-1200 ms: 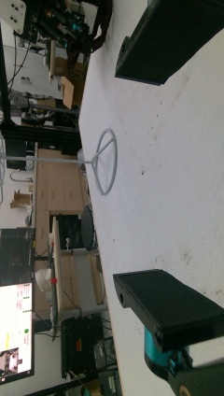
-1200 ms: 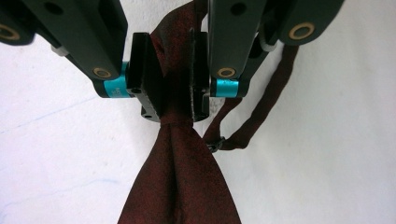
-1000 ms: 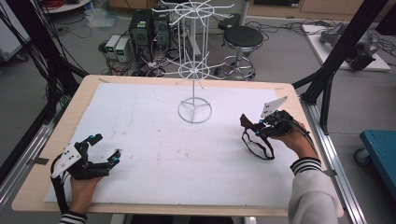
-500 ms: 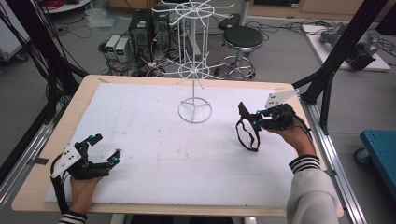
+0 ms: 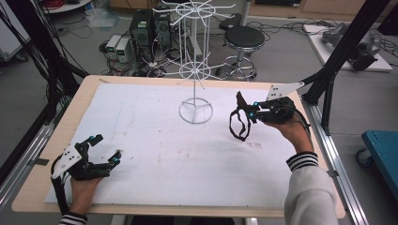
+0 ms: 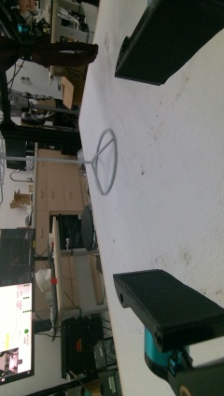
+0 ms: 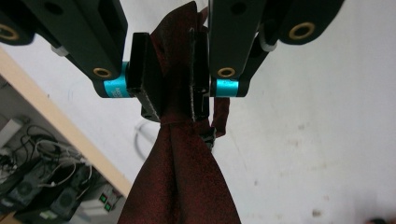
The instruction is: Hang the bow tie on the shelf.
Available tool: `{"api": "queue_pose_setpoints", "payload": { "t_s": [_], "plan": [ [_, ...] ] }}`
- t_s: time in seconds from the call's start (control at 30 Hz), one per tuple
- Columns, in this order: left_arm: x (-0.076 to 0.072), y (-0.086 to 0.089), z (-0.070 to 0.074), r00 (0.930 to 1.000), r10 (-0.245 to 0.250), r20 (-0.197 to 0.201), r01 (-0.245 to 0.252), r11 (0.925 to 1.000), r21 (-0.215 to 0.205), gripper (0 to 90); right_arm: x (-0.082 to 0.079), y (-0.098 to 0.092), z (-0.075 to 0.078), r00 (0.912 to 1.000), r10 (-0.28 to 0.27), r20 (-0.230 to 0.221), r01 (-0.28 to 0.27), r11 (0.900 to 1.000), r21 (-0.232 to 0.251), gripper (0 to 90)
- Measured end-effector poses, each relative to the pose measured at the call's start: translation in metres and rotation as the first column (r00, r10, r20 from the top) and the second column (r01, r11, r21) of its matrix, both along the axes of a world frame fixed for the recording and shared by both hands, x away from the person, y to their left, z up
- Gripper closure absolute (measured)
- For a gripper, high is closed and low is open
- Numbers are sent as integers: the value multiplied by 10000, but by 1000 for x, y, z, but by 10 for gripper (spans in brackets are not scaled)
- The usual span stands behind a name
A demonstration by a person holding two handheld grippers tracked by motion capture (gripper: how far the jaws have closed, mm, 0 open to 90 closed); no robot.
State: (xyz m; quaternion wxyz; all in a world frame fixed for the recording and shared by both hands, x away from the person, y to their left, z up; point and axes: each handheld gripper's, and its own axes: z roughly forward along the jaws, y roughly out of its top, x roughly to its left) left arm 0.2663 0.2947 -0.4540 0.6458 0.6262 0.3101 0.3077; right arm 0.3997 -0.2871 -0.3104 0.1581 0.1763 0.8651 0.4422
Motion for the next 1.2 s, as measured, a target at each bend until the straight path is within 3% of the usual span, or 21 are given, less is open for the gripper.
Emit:
{"api": "queue_pose_setpoints", "payload": {
  "t_s": [0.37,0.57,1.2],
  "plan": [
    [0,0,0,10000,-13,-16,13,10000,21,39,3,15,21,9989,-159,450,119,9962,862,761],
    [0,0,0,10000,-10,-22,10,10000,2,39,3,25,24,9988,73,490,-117,9958,903,761],
    [0,0,0,10000,1,-34,-1,10000,-59,39,1,63,37,9958,584,708,-696,9834,1678,761]
  ]
}}
